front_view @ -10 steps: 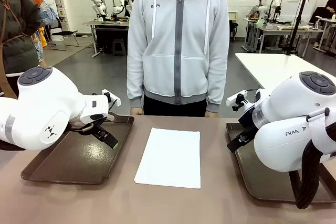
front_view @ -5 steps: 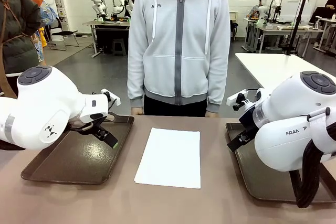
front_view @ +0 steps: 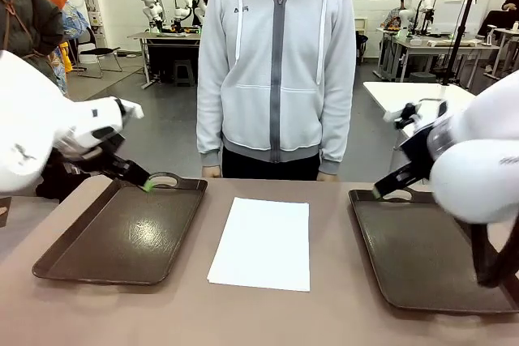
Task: Sort the A4 documents.
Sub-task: Receive the A4 Paper.
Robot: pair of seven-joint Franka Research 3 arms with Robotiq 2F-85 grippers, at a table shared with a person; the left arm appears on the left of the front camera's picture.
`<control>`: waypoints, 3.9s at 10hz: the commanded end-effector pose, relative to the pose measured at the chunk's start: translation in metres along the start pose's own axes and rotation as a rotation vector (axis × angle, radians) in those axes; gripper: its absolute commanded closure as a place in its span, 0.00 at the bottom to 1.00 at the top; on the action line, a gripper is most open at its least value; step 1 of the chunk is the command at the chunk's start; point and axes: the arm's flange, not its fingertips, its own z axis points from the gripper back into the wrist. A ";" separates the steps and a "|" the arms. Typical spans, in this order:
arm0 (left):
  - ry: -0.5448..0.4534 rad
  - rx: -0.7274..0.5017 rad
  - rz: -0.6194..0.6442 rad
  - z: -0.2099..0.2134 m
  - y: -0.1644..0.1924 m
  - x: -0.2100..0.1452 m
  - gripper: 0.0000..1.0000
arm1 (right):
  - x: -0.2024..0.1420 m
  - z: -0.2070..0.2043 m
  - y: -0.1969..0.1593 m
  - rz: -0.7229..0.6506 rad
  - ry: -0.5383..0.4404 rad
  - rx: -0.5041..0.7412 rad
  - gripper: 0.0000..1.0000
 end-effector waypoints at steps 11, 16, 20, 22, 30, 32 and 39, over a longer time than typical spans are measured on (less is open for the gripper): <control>-0.155 -0.306 -0.029 0.105 0.028 -0.051 0.00 | -0.099 0.123 -0.052 -0.125 -0.168 0.156 0.00; -0.162 -0.322 -0.027 0.103 0.022 -0.051 0.00 | -0.101 0.121 -0.054 -0.132 -0.160 0.151 0.00; -0.142 -0.290 -0.005 0.115 0.035 -0.020 0.00 | -0.036 0.147 -0.090 -0.145 -0.152 0.134 0.00; -0.142 -0.290 -0.005 0.115 0.035 -0.020 0.00 | -0.036 0.147 -0.090 -0.145 -0.152 0.134 0.00; -0.142 -0.290 -0.005 0.115 0.035 -0.020 0.00 | -0.036 0.147 -0.090 -0.145 -0.152 0.134 0.00; -0.142 -0.290 -0.005 0.115 0.035 -0.020 0.00 | -0.036 0.147 -0.090 -0.145 -0.152 0.134 0.00; -0.142 -0.290 -0.005 0.115 0.035 -0.020 0.00 | -0.036 0.147 -0.090 -0.145 -0.152 0.134 0.00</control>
